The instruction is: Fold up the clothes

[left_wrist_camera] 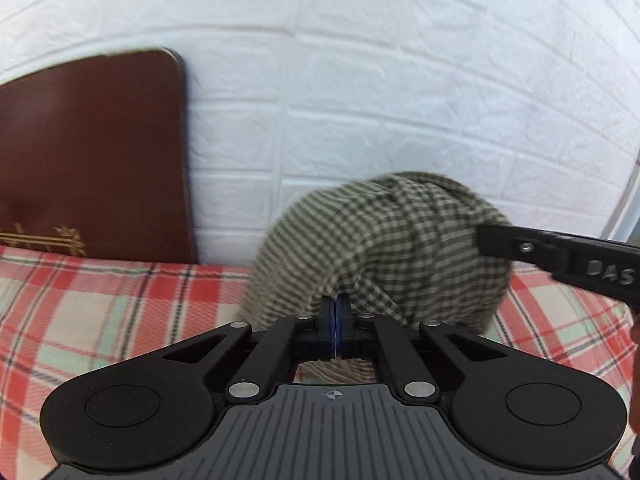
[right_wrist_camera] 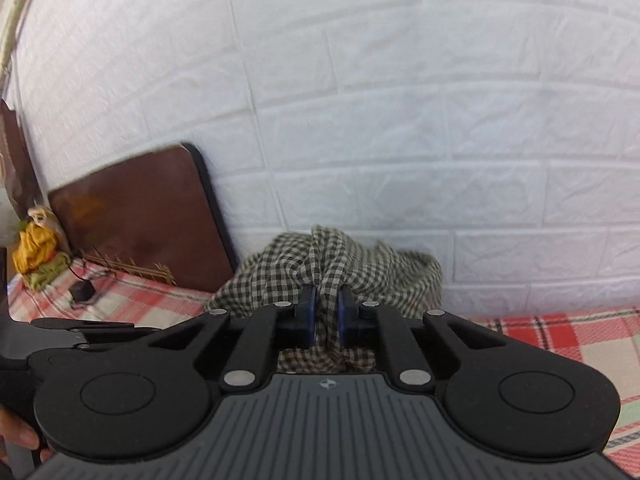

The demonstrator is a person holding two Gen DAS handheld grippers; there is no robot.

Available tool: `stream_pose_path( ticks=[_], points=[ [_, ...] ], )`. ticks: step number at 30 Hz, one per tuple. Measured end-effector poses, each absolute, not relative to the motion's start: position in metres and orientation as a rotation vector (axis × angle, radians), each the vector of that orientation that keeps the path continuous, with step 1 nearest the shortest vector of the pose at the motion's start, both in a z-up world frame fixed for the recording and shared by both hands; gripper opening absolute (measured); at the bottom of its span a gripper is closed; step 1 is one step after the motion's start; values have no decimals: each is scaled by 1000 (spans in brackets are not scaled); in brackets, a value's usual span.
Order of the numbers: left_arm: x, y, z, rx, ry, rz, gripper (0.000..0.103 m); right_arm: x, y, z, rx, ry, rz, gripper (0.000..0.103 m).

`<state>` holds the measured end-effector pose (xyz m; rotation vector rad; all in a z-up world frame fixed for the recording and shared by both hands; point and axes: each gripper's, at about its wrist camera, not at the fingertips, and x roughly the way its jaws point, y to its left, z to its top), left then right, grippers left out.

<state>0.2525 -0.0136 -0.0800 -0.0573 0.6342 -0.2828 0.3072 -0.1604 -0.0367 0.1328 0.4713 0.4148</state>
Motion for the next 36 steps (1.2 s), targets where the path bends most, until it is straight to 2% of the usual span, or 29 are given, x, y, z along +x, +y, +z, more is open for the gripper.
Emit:
stream_pose_path(
  ticks=[4,6,11,15,20,23,26,27,28,29,30,32,34,35,36],
  points=[
    [215,2,-61,-71,611,-288,0,268,-164,-6,141,413,440,11],
    [189,7,-53,-72,594,-281,0,242,-167,3,134,391,444,5],
    [131,30,-57,-106,615,-282,0,176,-172,16,124,361,458,4],
    [88,43,-91,-108,718,-297,0,122,-173,-21,137,468,460,4],
    [44,46,-136,-67,860,-316,0,64,-188,-93,179,690,419,4],
    [39,47,-139,-57,882,-346,0,47,-195,-119,218,771,364,4],
    [34,50,-130,-33,862,-358,0,46,-197,-112,207,761,363,5],
    [33,53,-124,-29,841,-354,23,46,-197,-104,193,741,370,8],
    [31,55,-118,-26,820,-350,23,46,-198,-93,182,704,366,9],
    [32,57,-111,-32,799,-347,24,47,-199,-82,171,655,356,19],
    [34,59,-103,-42,779,-345,26,49,-200,-71,162,609,349,41],
    [40,58,-91,-58,746,-358,32,58,-200,-50,153,528,335,62],
    [50,52,-82,-76,719,-370,47,75,-191,-35,121,486,339,62],
    [55,47,-78,-89,705,-374,59,85,-186,-30,108,476,339,61],
    [58,41,-77,-93,697,-387,63,99,-180,-32,101,495,337,61]
  ],
)
